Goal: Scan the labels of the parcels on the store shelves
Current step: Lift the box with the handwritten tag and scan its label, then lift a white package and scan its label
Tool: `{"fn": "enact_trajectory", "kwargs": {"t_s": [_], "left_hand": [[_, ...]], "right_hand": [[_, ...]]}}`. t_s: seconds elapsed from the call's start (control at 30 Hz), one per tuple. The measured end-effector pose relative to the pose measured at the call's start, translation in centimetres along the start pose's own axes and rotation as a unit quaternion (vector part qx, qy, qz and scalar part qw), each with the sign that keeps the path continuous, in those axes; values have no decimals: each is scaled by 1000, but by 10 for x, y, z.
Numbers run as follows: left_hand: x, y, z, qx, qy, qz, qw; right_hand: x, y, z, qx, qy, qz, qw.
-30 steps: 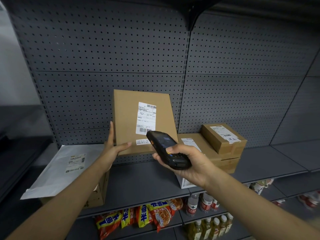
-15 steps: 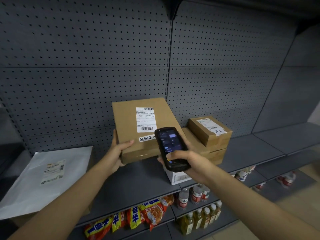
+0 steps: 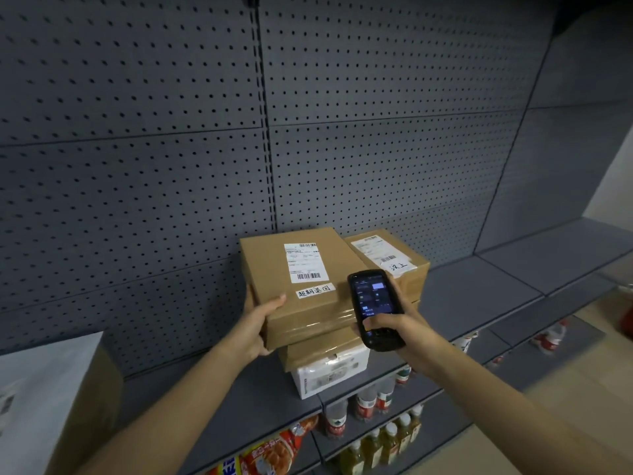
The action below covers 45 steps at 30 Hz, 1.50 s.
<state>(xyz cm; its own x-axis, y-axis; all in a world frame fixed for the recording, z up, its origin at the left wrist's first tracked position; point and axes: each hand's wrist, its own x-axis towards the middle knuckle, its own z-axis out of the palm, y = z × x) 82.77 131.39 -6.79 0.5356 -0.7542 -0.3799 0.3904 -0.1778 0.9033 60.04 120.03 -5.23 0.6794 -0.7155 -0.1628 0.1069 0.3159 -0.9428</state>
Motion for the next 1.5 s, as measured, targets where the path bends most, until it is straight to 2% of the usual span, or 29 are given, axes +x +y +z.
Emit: {"fn": "enact_trajectory", "kwargs": {"t_s": [0.3,0.53,0.73,0.87,1.0,1.1,1.2,1.3,1.4,1.5], "left_hand": [[45,-7,31,-11,42,-18,999],[65,-12,29,-8,59,-37,997],[65,-9,15,31,46,-47,997],[61,-9,-8,65,92,-47,993],[38,-2,-43,107,89,-17,990],[13,7,-83,136,134,44,981],[-17,13,-140,209,204,118,949],[-48,16,-206,312,260,168,898],[-78,12,-276,375,303,167,860],[-99,5,-346,356,317,118,871]], "right_hand": [[58,0,-43,-30,-15,30,999],[76,4,-49,-38,-26,38,998],[88,7,-31,-82,-55,27,995],[90,11,0,-105,-110,26,988],[93,10,40,-118,-149,21,982],[98,18,78,-109,-165,25,980],[98,33,132,-90,-185,36,978],[91,53,191,-83,-212,43,973],[78,80,247,-91,-241,61,964],[63,114,298,-88,-242,88,962]]}}
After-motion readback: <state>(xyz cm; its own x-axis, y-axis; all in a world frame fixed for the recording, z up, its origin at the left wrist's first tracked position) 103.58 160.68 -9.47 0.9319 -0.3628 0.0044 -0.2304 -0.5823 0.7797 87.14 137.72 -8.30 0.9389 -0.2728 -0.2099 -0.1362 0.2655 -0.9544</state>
